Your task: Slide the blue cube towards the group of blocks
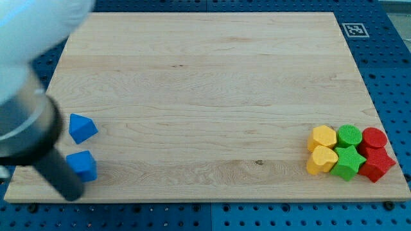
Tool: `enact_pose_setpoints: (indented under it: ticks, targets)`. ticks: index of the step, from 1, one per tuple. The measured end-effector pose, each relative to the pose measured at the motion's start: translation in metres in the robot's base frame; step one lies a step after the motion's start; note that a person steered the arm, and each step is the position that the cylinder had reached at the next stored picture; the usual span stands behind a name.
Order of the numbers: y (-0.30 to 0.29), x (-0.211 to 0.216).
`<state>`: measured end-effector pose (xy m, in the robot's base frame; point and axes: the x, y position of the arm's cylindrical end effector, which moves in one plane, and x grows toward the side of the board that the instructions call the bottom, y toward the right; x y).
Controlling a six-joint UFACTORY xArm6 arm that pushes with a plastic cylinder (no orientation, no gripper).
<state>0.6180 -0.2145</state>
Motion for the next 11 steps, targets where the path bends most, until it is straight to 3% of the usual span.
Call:
enact_pose_setpoints:
  ticks: [1,2,3,9,11]
  targets:
    - [-0.065,-0.003]
    - [-0.056,-0.026]
    - [-0.020,-0.045]
    - [0.072,-0.015]
    - [0.108,-0.041]
